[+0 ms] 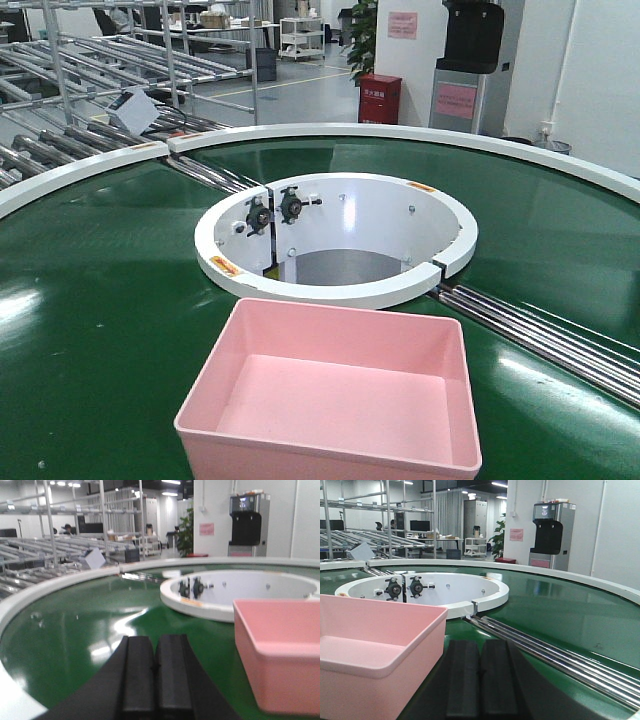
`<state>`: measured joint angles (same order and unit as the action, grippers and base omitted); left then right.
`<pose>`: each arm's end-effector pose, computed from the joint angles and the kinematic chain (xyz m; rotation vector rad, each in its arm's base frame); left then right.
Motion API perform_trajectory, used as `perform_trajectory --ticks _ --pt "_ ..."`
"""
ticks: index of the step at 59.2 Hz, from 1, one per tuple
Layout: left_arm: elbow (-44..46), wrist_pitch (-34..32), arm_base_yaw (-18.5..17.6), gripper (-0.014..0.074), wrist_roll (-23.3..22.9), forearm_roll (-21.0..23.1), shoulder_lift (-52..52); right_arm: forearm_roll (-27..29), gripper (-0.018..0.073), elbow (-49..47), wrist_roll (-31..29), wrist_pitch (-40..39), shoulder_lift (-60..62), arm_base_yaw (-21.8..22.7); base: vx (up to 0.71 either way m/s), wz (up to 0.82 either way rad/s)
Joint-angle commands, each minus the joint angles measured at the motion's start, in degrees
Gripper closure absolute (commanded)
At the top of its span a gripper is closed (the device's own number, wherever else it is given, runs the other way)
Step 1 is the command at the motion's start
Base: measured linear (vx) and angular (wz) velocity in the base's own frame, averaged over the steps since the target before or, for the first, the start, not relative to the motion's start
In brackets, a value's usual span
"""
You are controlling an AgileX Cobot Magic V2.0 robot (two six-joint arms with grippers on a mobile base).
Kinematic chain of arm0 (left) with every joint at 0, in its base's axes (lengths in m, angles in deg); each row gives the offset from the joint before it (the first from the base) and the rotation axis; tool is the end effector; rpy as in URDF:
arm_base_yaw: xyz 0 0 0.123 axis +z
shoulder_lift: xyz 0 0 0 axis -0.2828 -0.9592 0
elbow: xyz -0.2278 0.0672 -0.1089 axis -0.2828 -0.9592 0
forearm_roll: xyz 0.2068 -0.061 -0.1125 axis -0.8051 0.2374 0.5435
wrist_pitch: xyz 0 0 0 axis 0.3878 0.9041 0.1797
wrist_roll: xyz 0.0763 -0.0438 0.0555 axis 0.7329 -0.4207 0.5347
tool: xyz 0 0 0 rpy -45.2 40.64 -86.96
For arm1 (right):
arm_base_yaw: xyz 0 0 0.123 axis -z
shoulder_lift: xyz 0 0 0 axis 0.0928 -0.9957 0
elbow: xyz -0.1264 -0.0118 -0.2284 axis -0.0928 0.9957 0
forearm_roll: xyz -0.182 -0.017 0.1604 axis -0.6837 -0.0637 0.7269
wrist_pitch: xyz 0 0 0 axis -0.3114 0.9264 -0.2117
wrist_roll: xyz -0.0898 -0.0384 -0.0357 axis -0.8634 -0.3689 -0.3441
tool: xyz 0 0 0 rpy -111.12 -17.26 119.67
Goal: Grab pink bin and stack on right shelf
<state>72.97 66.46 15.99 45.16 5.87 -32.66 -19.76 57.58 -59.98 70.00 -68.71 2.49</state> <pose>0.0816 -0.0006 0.2264 0.0028 1.4418 -0.0092 0.0819 0.0039 0.2211 -0.0773 1.4684 -0.0063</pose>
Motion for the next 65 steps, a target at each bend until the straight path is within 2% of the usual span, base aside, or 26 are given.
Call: perform_trajectory --ticks 1,15,20,24,35,42,49,56,60,65 --pt "7.49 -1.52 -0.07 0.0602 -0.72 0.42 0.59 -0.71 0.0568 -7.02 0.27 -0.18 -0.08 0.02 0.00 0.00" --pt "26.77 25.65 -0.07 0.0602 -0.45 0.36 -11.35 -0.71 0.0568 -24.27 0.05 17.40 -12.82 0.02 0.00 0.00" --pt "30.73 31.67 -0.07 0.0602 0.50 0.43 -16.51 -0.71 0.0568 -29.97 0.00 26.29 -19.96 0.02 0.00 0.00" --pt "30.82 33.54 -0.07 0.0602 0.35 0.43 -19.21 -0.65 0.0568 -32.32 0.00 30.80 -24.70 0.02 0.00 0.00" --pt "28.80 32.97 -0.07 0.0597 0.34 0.48 -23.14 -0.40 0.0568 -32.09 0.50 32.06 -34.57 0.02 0.00 0.00" --pt "28.79 34.49 -0.12 0.0521 0.57 0.55 -26.11 -0.74 0.0528 -32.34 -0.44 33.84 -40.11 0.02 0.00 0.00" --pt "30.19 34.85 -1.96 0.0354 3.74 2.85 -29.92 1.80 0.0369 -34.63 -3.56 37.73 -45.21 0.02 0.00 0.00" --pt "33.39 37.03 -6.11 0.0155 8.23 6.49 -35.08 5.51 0.0121 -37.79 -6.94 38.63 -49.88 0.02 0.00 0.00" --pt "35.66 38.46 -8.47 0.0074 8.54 7.52 -38.70 7.78 -0.0003 -39.80 -9.73 40.10 -52.76 0.02 0.00 0.00" --pt "38.71 39.66 -10.72 0.0015 8.68 7.52 -43.02 10.29 -0.0109 -42.57 -12.65 42.10 -56.15 0.02 0.00 0.00"
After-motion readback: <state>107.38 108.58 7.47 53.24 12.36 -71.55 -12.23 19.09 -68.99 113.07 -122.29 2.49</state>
